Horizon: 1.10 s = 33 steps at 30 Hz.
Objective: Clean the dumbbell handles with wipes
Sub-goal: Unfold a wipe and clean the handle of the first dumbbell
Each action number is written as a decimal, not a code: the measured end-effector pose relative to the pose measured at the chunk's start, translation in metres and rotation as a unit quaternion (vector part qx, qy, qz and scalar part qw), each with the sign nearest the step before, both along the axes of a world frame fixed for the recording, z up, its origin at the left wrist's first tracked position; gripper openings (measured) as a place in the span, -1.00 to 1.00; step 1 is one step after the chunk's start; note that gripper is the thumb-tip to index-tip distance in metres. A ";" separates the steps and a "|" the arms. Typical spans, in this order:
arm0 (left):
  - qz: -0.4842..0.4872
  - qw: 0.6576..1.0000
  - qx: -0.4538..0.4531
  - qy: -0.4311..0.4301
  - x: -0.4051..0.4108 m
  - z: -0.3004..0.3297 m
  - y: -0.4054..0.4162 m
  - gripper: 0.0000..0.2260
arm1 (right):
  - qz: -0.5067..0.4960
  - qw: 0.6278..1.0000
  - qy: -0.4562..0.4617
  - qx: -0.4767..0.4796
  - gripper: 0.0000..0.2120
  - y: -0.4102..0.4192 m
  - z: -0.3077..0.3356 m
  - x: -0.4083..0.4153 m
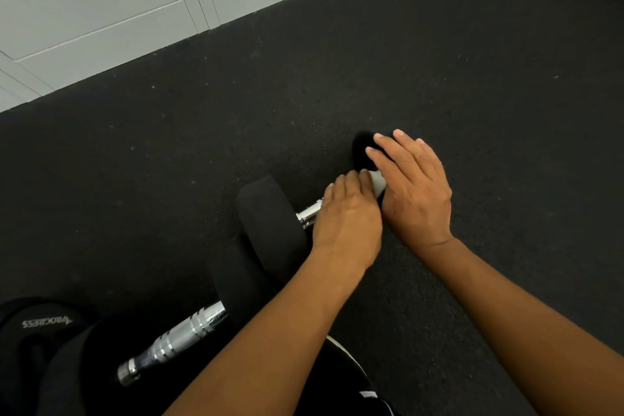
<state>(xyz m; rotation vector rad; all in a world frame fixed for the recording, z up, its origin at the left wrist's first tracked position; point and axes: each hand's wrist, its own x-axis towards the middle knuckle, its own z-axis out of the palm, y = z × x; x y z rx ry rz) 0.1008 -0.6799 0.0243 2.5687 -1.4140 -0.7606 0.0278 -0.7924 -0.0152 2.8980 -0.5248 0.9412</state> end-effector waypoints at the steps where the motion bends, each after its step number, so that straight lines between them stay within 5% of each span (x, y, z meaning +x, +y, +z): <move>1: 0.025 0.999 0.034 -0.003 0.003 -0.001 -0.001 -0.29 | -0.001 1.000 -0.002 0.000 -0.71 0.000 0.000 0.000; 5: 0.104 0.988 0.117 0.014 0.004 0.005 -0.008 -0.39 | -0.008 1.000 -0.004 0.006 -0.68 0.000 -0.001 0.002; 10: 0.024 0.999 -0.015 -0.016 -0.010 -0.001 -0.003 -0.22 | 0.003 1.000 0.005 0.022 -0.74 0.001 0.002 0.001; 19: 0.051 0.994 0.071 -0.061 -0.011 0.007 0.016 -0.34 | -0.008 0.999 0.012 0.029 -0.69 0.002 0.003 0.001; 26: -0.045 0.994 0.004 -0.096 -0.035 0.008 0.047 -0.47 | 0.001 0.967 -0.030 0.254 -0.65 0.045 0.033 -0.035; 29: -0.054 0.993 0.005 -0.107 -0.035 0.002 0.048 -0.48 | -0.128 0.860 -0.053 0.492 -0.64 0.091 0.039 -0.047; 33: -0.073 0.994 0.036 -0.077 -0.027 0.014 0.044 -0.46 | -0.251 0.492 -0.137 0.822 -0.69 0.094 0.044 -0.029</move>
